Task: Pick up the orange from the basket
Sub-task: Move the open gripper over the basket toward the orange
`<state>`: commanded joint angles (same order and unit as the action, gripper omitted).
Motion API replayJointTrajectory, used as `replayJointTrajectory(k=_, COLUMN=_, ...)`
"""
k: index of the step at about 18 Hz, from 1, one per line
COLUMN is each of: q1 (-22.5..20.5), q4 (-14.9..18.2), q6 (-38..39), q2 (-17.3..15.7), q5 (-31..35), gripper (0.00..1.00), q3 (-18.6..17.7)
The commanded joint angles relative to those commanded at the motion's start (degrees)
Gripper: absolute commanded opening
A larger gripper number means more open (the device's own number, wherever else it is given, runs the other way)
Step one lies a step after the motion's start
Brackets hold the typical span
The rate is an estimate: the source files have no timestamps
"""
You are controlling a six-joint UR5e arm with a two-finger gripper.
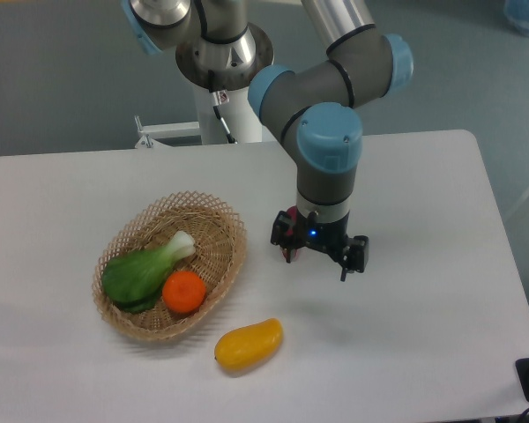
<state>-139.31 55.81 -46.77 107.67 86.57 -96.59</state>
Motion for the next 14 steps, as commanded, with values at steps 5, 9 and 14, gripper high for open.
replayJointTrajectory(k=5, q1=3.60, q4=-2.81, q6=8.96, q2=0.35, q5=0.00, gripper=1.00, q3=-1.67)
replayJointTrajectory(k=9, q1=7.03, q4=-2.81, q6=17.48, q2=0.35, q5=0.00, gripper=1.00, q3=-2.55)
replayJointTrajectory(k=14, q1=11.42, q4=-2.64, q6=29.27, q2=1.31, q5=0.09, gripper=1.00, q3=-2.73)
